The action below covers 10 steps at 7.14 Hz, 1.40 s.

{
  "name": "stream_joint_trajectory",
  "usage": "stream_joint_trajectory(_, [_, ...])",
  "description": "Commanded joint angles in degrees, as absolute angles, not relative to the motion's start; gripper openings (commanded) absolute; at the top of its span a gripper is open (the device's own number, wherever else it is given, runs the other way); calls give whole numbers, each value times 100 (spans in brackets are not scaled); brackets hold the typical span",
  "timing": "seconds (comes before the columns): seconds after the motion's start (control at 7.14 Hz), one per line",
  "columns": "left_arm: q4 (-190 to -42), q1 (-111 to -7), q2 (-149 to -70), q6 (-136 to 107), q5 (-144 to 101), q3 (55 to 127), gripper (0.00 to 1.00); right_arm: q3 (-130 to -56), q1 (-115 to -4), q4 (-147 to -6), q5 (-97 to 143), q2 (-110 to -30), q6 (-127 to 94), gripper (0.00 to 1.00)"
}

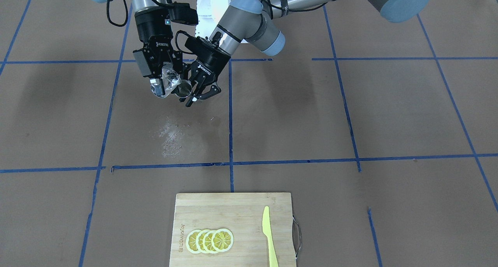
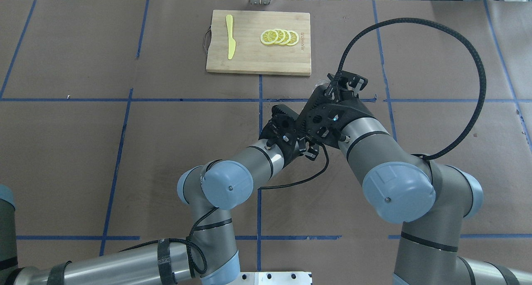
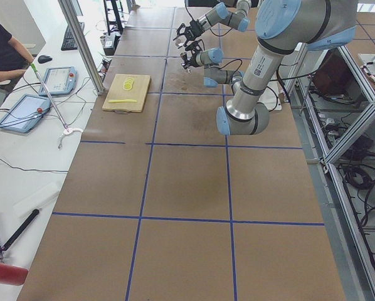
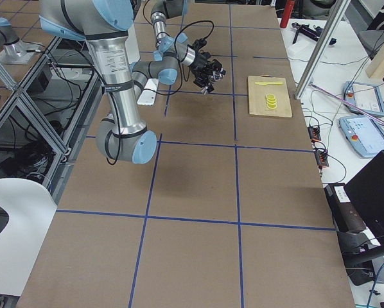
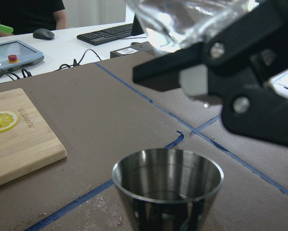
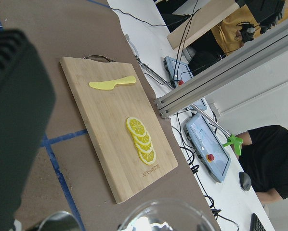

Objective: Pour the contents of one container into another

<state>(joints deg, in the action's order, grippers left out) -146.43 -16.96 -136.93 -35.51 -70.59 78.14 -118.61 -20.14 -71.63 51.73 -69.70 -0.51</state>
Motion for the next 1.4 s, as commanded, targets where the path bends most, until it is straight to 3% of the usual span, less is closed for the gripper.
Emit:
stream_joint_trajectory(0.0, [-14643,-1696,-13693,-3551,-7093,7813,0,-11856,-1934,-7241,4949,-6970,280,0])
stream_joint_trajectory(1.26, [-14643,-1696,-13693,-3542,-7102,7813,0,-11830,-1846,-7418,4465,-6952,1028,0])
